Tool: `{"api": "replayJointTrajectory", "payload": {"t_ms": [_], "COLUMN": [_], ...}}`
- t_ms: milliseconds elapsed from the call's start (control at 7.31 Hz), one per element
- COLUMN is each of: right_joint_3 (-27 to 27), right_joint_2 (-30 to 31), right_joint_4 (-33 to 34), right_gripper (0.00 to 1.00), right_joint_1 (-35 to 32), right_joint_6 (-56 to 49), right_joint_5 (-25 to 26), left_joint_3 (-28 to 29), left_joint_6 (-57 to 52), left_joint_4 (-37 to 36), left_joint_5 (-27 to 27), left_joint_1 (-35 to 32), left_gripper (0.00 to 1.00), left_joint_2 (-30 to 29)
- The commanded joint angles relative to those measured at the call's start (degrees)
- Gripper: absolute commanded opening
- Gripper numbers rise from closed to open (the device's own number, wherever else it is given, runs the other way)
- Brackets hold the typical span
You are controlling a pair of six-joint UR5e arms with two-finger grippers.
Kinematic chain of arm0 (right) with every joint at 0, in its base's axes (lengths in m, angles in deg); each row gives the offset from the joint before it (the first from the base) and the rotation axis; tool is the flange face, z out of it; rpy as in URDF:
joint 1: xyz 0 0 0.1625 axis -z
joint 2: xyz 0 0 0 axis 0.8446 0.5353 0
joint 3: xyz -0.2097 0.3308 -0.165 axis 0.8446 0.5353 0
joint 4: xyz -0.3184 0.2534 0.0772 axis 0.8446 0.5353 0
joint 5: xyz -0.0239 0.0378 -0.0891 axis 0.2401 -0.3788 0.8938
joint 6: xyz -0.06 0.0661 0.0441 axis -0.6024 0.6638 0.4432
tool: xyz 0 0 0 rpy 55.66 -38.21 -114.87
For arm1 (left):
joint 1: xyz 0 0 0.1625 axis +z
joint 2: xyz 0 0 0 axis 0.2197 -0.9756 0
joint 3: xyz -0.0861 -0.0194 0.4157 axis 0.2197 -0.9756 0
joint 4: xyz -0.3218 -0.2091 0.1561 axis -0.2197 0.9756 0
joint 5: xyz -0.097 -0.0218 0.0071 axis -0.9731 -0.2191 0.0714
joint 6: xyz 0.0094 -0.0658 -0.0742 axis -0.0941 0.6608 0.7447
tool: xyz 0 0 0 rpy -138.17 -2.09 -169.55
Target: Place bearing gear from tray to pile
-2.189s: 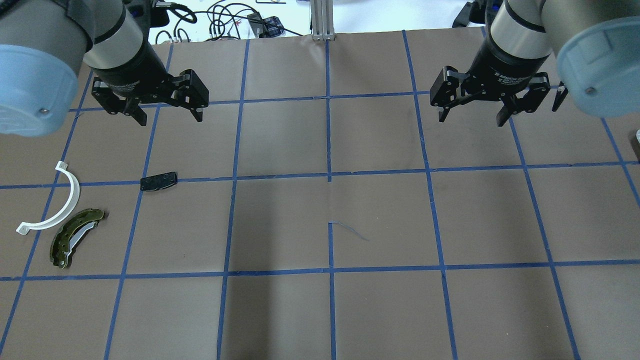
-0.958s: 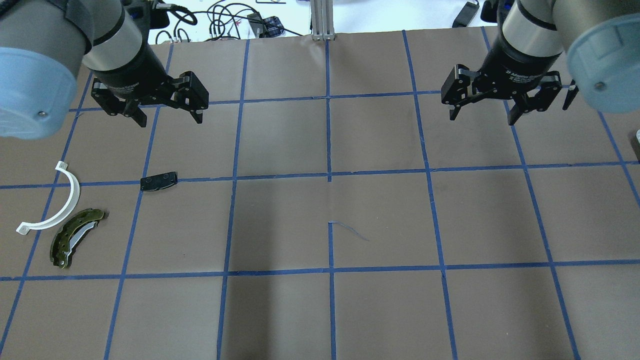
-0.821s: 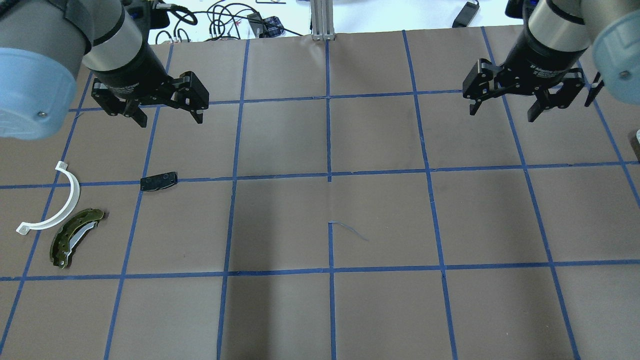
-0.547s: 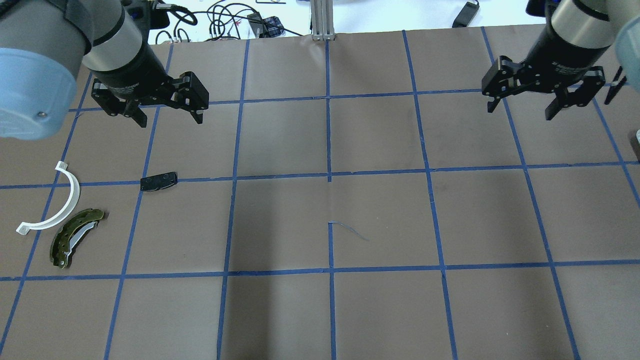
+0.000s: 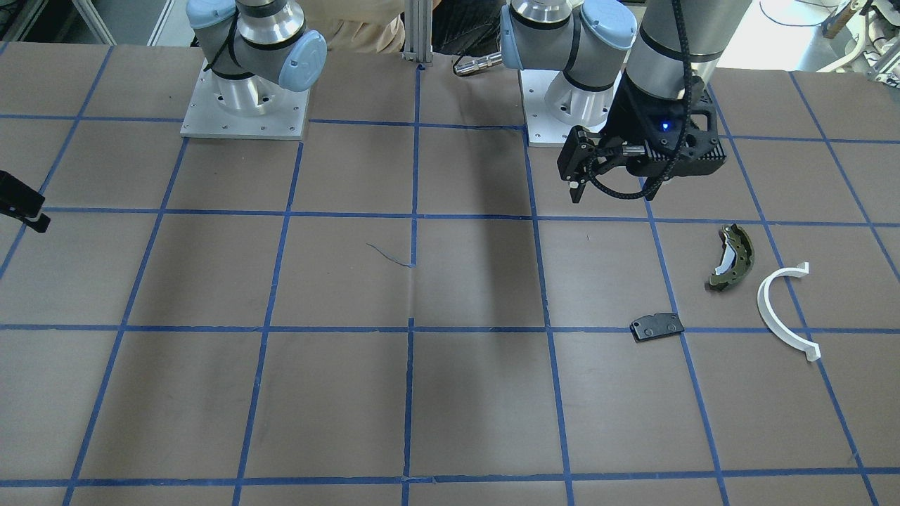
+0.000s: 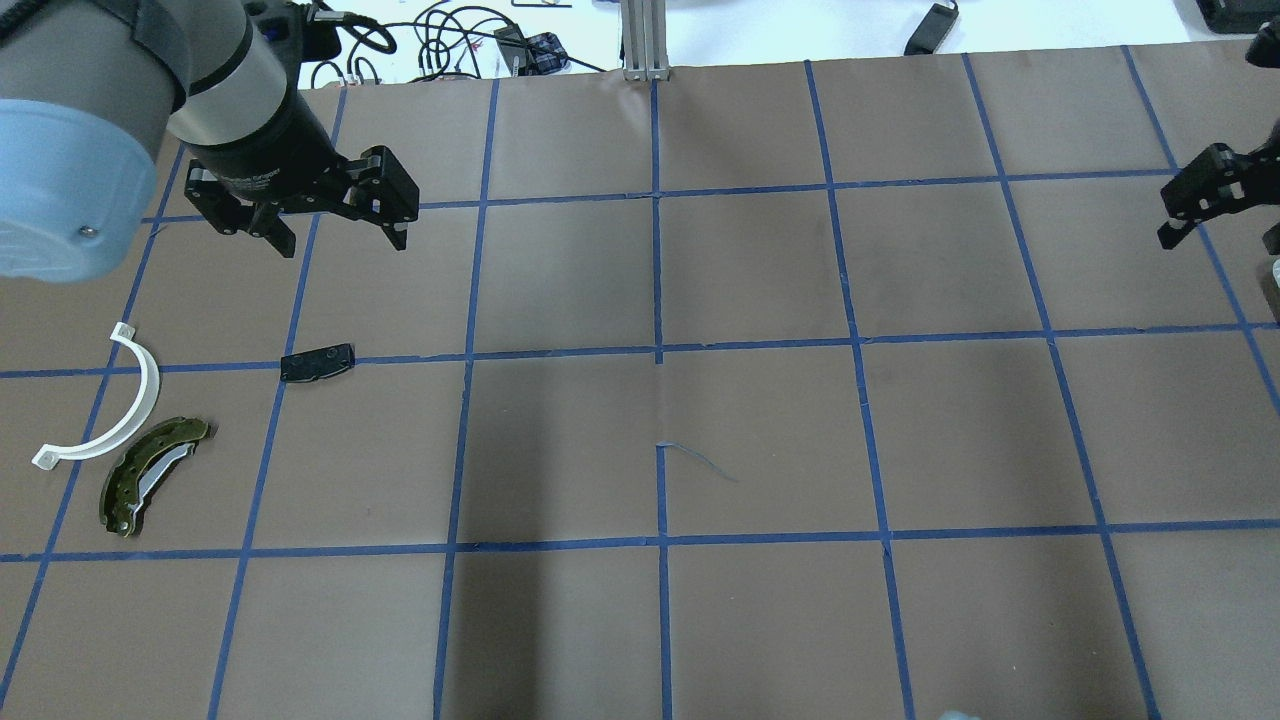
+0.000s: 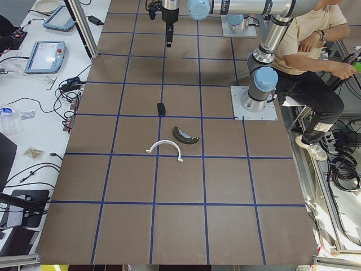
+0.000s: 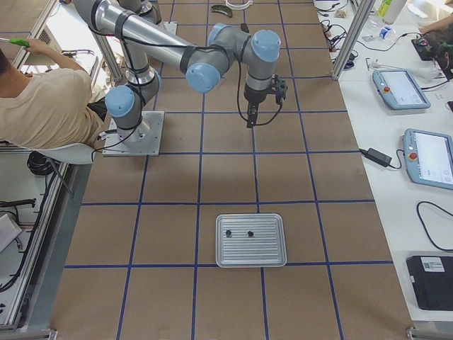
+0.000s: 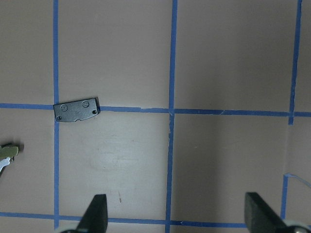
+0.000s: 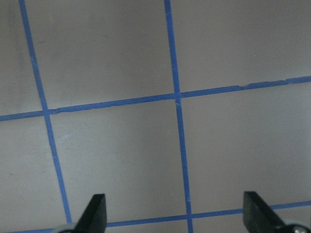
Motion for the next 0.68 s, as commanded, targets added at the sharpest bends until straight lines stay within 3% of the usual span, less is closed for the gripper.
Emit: {"api": "replayJointTrajectory", "payload": {"t_ms": [0,547], "right_joint_3": [0.31,3.65], "right_joint_2": [-4.41,-13.36], "right_joint_4": [6.95,13.83], "right_gripper": [1.00,1.00], "right_joint_1": [7.93,16.20], "right_joint_6": [-9.57,-9.51], "right_joint_5": [0.08,2.46], "left_joint_3": [-0.11,-0.02], "left_joint_6": [-0.07,-0.07], "left_joint_4": [-0.03,-0.30], "left_joint_5": [-0.07,-0.07], "left_joint_1": [0.00,0.17], "left_gripper": [1.00,1.00], "left_joint_2": [0.21,0.12]}}
